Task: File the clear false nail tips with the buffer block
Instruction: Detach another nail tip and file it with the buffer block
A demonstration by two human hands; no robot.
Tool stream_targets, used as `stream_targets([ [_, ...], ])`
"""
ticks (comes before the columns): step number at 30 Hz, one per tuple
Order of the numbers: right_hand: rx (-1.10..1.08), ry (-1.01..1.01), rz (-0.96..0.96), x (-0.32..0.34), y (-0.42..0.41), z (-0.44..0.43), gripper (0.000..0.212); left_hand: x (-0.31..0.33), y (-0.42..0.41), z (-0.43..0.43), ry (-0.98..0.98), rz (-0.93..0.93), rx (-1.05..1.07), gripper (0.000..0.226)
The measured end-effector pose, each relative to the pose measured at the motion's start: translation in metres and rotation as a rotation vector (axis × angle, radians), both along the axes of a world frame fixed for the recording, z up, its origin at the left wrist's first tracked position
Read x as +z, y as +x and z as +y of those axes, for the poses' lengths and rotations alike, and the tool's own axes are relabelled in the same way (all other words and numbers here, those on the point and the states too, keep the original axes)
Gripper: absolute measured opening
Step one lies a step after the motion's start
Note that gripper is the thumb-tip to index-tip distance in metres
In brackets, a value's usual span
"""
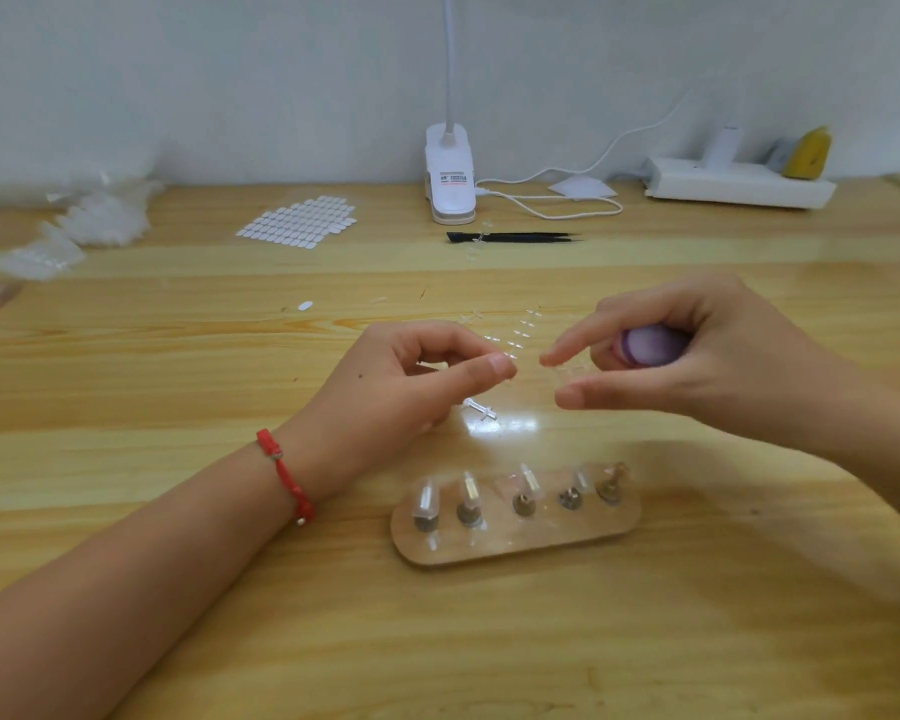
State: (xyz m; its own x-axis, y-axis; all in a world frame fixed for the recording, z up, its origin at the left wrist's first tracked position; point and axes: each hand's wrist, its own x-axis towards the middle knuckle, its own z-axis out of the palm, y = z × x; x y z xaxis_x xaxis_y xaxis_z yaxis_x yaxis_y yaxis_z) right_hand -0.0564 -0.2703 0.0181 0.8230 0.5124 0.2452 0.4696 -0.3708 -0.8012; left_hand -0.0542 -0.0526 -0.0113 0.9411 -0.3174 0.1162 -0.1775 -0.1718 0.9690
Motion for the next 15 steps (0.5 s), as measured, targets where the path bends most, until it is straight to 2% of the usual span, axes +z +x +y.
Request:
stream_targets([
  [4, 0.073, -0.225, 0.08, 0.006, -0.017, -0.025, 0.027, -0.001, 0.0, 0.0, 0.012, 0.013, 0.01, 0.009],
  [15, 0.068, -0.246, 0.083, 0.005, -0.023, -0.033, 0.029, -0.003, 0.001, 0.001, 0.025, -0.028, 0.009, 0.01],
])
